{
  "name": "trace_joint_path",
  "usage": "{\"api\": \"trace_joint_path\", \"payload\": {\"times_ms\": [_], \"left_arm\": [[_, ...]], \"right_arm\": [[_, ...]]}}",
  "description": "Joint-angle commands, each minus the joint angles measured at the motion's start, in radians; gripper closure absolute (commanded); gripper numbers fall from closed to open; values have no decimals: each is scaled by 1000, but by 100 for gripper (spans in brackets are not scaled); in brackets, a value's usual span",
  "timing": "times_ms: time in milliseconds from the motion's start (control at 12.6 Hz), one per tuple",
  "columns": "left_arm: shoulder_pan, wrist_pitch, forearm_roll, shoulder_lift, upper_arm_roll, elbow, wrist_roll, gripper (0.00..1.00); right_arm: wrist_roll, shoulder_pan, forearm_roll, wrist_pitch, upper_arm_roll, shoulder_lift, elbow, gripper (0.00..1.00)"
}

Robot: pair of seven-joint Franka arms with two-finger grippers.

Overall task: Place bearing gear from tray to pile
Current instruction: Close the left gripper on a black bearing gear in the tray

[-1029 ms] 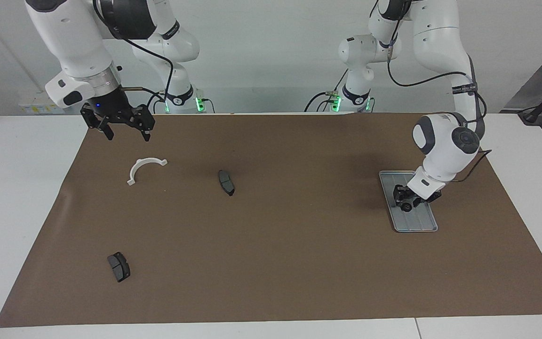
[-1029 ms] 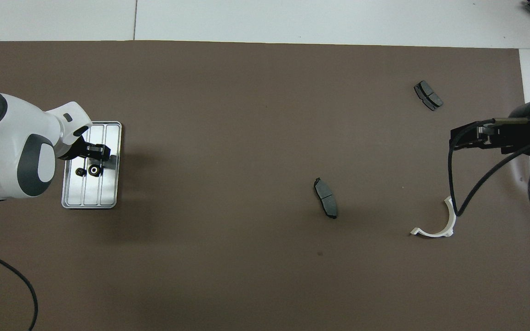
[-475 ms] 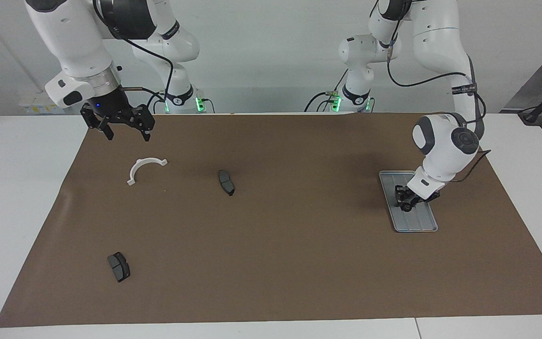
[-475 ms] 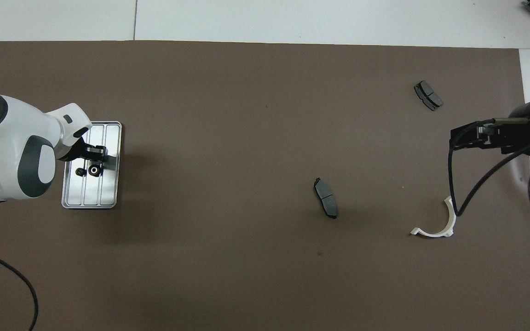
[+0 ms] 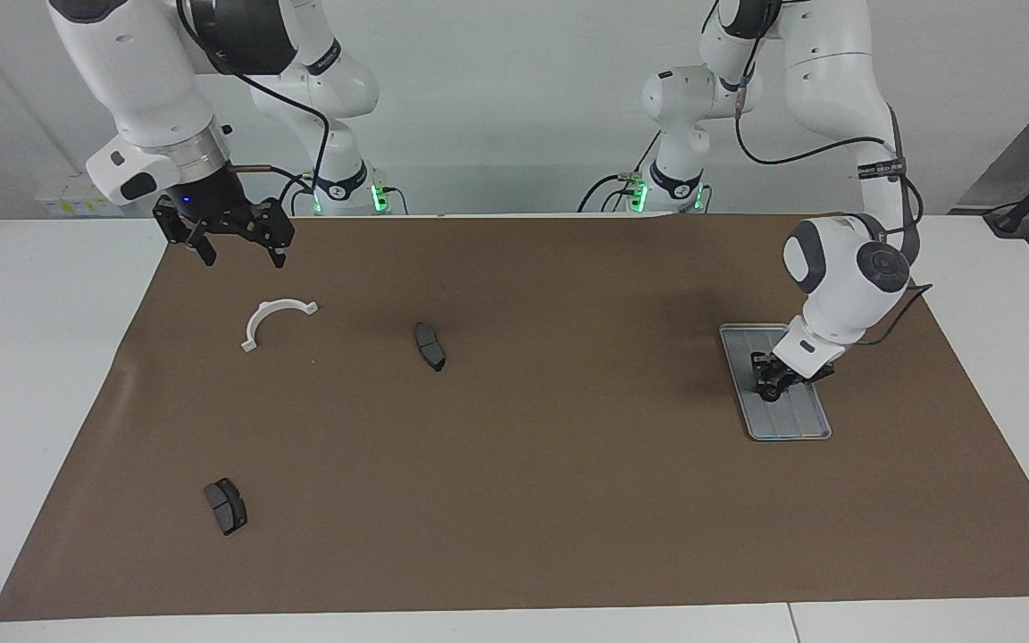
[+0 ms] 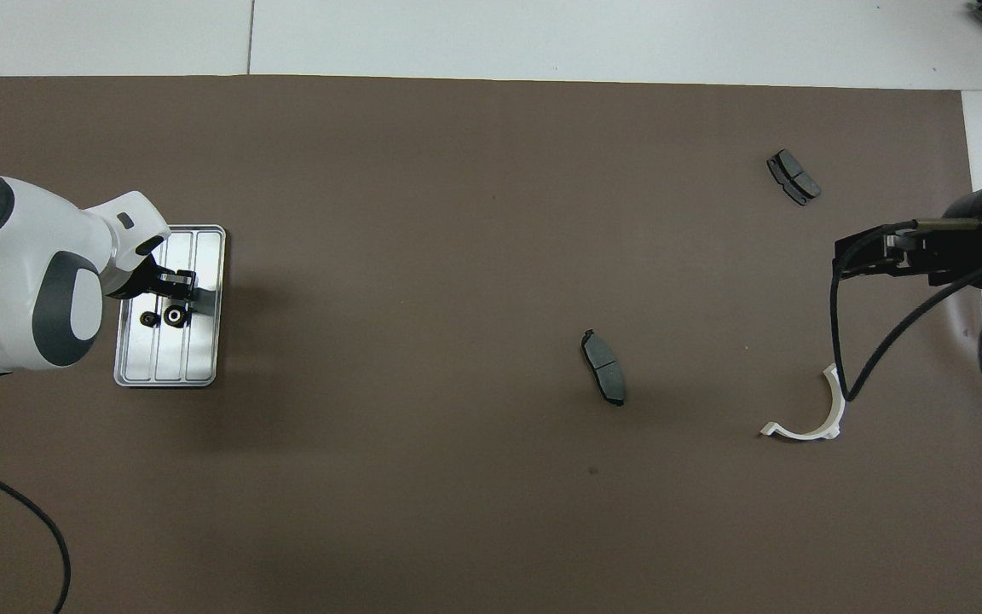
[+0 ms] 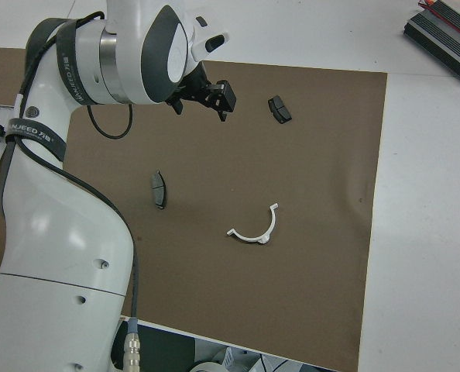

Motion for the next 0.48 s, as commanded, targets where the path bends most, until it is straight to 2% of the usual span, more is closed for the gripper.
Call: {"api": "trace_joint_path", "payload": {"times_ms": [0, 158, 396], "left_arm": [[-1, 26, 13, -14, 5, -26, 7, 76], [-5, 24, 13, -13, 5, -18, 6, 82], [-11, 23, 13, 7, 5, 23, -4, 85]], "right_arm": [[-28, -10, 24, 10, 6, -7, -7, 0], [-26, -10, 24, 24, 6, -6, -7, 0], [-23, -9, 24, 38, 7, -6, -7, 0]]}}
